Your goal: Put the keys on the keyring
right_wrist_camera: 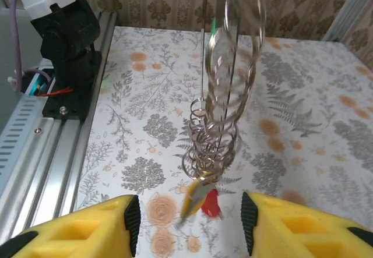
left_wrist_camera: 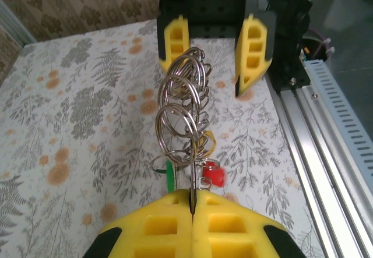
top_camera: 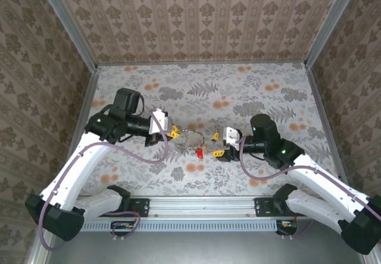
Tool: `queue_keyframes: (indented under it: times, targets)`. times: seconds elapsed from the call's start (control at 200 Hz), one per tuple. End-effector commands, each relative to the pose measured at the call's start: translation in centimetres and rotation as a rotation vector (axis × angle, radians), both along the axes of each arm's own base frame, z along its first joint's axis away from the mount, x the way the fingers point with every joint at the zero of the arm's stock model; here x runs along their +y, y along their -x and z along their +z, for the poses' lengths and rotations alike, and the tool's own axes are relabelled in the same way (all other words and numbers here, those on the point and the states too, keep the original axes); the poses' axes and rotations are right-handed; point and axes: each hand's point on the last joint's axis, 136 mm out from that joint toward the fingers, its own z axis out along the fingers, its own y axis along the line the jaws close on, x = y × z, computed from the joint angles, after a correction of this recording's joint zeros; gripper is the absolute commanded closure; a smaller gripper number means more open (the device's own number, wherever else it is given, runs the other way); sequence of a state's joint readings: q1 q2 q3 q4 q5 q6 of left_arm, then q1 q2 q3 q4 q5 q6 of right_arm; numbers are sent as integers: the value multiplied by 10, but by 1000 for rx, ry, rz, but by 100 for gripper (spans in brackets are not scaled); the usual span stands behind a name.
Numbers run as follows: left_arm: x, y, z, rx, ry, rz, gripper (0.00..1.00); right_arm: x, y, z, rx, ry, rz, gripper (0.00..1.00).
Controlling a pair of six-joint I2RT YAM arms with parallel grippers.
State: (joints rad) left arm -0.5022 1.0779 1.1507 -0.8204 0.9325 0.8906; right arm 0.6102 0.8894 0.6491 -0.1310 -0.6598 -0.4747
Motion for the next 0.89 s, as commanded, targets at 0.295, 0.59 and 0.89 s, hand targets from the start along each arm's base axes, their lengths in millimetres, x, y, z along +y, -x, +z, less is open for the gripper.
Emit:
queue_keyframes:
  times: [0.295, 0.59, 0.89]
  targets:
    - [-8, 5, 36, 82, 171, -35, 100, 2, -11, 29, -240, -106, -99, 63]
    - [-7, 7, 36, 113, 180, -31, 100, -2, -9, 44, -383, -121, -151, 75]
    - [-7, 4, 40, 124, 193, -9, 100, -9, -11, 48, -442, -103, -186, 79]
